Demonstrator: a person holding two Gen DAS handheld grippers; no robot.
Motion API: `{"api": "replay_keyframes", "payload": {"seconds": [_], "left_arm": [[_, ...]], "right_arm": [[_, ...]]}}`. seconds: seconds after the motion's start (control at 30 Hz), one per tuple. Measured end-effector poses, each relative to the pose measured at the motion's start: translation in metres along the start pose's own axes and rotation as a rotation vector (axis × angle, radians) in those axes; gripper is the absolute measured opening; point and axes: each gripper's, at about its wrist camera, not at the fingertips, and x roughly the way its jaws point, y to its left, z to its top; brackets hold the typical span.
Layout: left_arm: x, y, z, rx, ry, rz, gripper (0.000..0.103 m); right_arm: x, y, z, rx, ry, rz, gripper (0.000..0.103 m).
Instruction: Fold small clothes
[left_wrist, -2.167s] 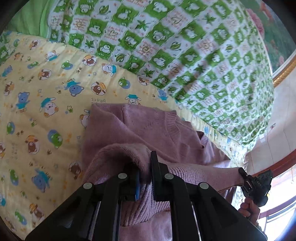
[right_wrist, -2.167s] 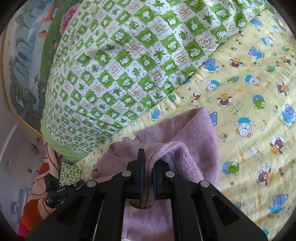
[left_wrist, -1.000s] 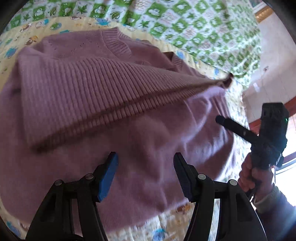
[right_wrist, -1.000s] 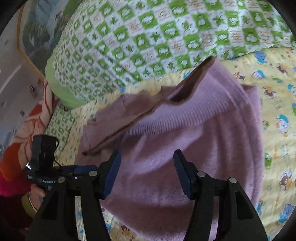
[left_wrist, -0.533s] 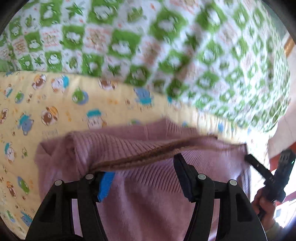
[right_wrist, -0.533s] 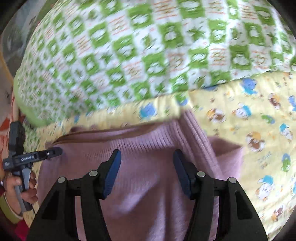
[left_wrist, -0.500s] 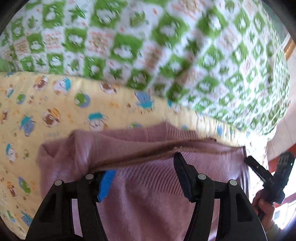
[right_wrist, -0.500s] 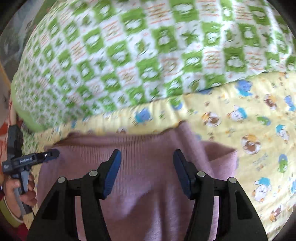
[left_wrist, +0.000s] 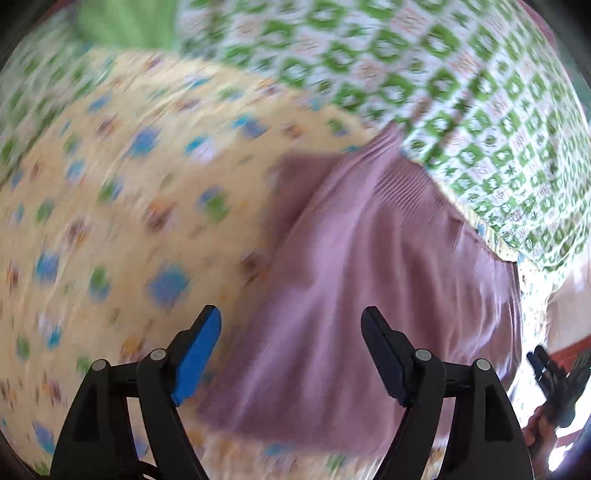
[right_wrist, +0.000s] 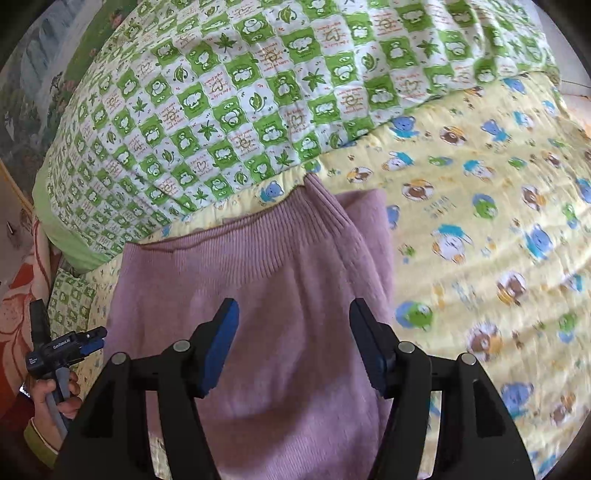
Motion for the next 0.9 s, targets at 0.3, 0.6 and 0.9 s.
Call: {"api": "replay_keyframes", "payload": {"seconds": [0.3, 0.6, 0.9], "left_arm": [[0.013, 0.035, -0.039, -0.091, 0.082, -0.04, 0.053], [-0.012, 0.026, -0.043, 0.049, 0.084, -0.041, 0.008], [-0.003, 0.034, -0.055, 0.02, 0.154, 0.003, 0.053]], "right_arm": [[-0.029, -0.037, -0.064, 0.102, 0.096, -0.086, 0.07], [-0.045, -0.048, -0.065, 0.136, 0.15, -0.051, 0.007], [-0.024, -0.056, -0.076, 0.123, 0.257, -0.15, 0.013]]}}
